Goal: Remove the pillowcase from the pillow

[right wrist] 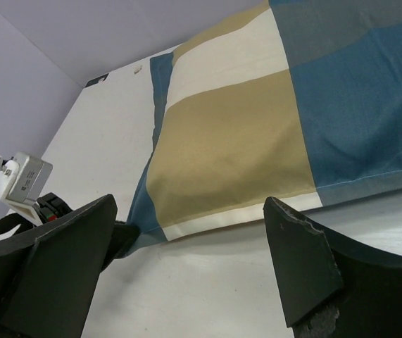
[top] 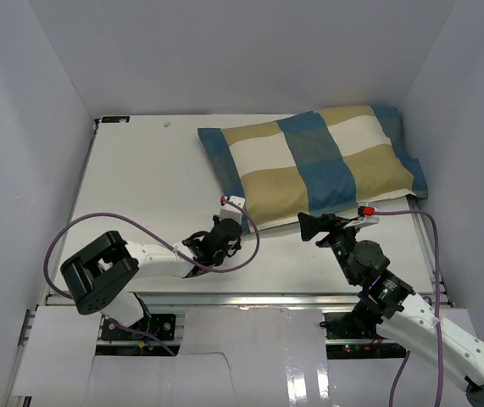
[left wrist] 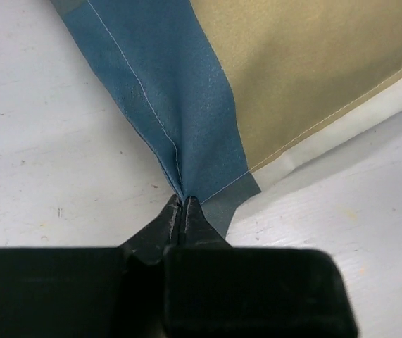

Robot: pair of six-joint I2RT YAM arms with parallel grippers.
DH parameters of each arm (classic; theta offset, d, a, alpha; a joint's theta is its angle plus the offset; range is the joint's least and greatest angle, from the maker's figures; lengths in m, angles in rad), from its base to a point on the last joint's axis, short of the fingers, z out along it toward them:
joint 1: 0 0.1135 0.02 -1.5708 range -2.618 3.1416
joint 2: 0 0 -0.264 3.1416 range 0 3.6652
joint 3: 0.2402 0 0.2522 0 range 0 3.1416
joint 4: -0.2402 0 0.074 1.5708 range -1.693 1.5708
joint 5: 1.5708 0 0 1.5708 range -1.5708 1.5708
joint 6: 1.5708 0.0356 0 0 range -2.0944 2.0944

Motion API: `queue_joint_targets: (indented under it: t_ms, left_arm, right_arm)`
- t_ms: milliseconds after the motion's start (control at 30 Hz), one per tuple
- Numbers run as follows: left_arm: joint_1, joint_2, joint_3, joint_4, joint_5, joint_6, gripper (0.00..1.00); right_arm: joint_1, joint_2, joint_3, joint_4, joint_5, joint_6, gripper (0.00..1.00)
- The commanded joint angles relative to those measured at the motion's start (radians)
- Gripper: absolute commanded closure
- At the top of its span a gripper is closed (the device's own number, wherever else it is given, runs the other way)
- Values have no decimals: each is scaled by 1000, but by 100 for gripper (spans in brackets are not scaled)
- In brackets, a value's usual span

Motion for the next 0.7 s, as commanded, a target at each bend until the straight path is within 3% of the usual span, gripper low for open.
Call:
queue_joint_targets:
  t_ms: [0,133,200,267,367,400,467,500,533,567,667]
  left_arm:
    - [11,-51,19,-37,-8,-20,100]
    - [12,-145,-42,-60,-261,-74,100]
    - [12,-200,-71,-98,-486,-138,100]
    - [12,-303,-75,-323,-626,-383,100]
    - [17,-416,-48,-627,-685,-687,100]
    - [17,-444,-54,-647,-691,-715,100]
    - [18,-522,-85,-644,-697,-754,83]
    - [18,-542,-111,-634,-690,-752,29]
    - [18,-559,-119,-606,-680,-746,10]
    - [18,-573,-124,-591,-670,-710,2]
    - [18,-604,-137,-430,-590,-547,2]
  right_arm:
    - [2,2,-10,63,15,-22,9]
    - [0,18,-9,61,30,-25,9]
    - [0,31,-6,40,57,-30,8]
    - [0,56,10,-8,133,4,8]
    - [0,90,13,13,104,-22,7]
    - [0,99,10,26,82,-22,7]
    - [0,131,16,35,71,-16,7]
    - [0,146,23,32,68,-12,7]
    - [0,172,37,20,76,-5,7]
    - [-1,185,66,-24,85,8,7]
    - [-1,220,124,-89,111,62,8]
